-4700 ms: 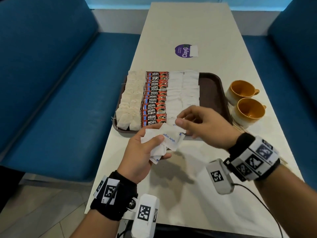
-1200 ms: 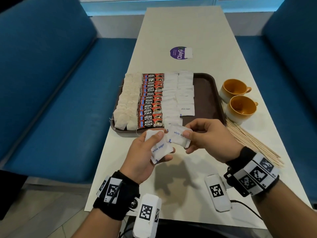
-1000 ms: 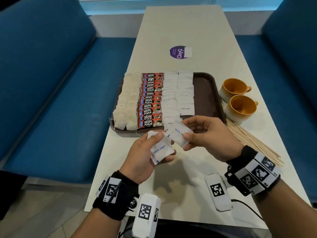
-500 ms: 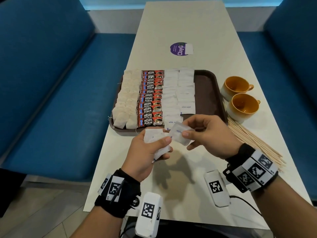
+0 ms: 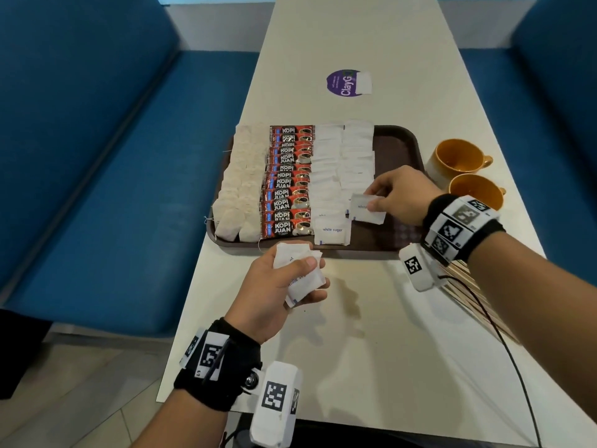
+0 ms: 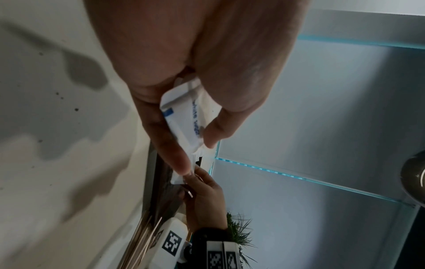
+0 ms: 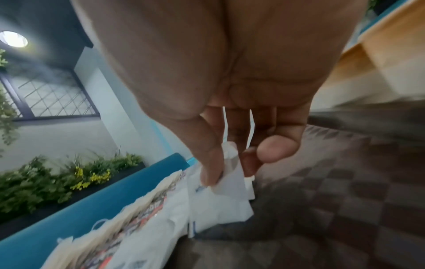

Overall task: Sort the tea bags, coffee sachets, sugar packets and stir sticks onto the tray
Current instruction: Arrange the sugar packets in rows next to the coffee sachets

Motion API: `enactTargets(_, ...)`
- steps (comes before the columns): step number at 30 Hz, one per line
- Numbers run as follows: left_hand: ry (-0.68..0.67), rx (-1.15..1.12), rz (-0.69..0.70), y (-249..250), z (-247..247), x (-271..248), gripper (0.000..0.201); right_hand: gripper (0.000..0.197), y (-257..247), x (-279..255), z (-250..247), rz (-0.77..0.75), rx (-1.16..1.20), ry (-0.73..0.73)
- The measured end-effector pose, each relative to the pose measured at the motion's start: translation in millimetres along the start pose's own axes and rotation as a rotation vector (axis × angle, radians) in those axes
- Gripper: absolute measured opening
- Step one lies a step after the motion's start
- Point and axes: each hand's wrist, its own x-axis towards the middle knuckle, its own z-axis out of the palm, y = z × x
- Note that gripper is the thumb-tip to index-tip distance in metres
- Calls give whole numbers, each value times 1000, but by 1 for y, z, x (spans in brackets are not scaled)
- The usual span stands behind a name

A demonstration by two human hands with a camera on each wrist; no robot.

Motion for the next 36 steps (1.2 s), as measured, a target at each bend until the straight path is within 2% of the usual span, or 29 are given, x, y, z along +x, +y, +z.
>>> enactTargets(3, 5, -3, -2, 0, -2, 1, 29, 18, -4, 12, 7, -9, -66, -30)
enactTargets(15, 10, -23, -9, 2, -7, 1, 33, 30, -7, 24, 5, -18, -161, 43)
enactTargets(18, 5, -29, -6, 2, -7, 1, 30, 25, -10, 14, 6, -55, -107, 68)
enactTargets(25, 3, -29, 4, 2, -7, -3, 28, 29, -11, -13, 40, -62, -69, -18)
enactTargets(31, 14, -25, 6, 3, -9, -5, 29, 16, -15, -15, 51, -56, 18, 54)
enactTargets(36, 17, -28, 3, 4, -11, -6, 27, 13, -18, -16, 50, -33, 116, 44)
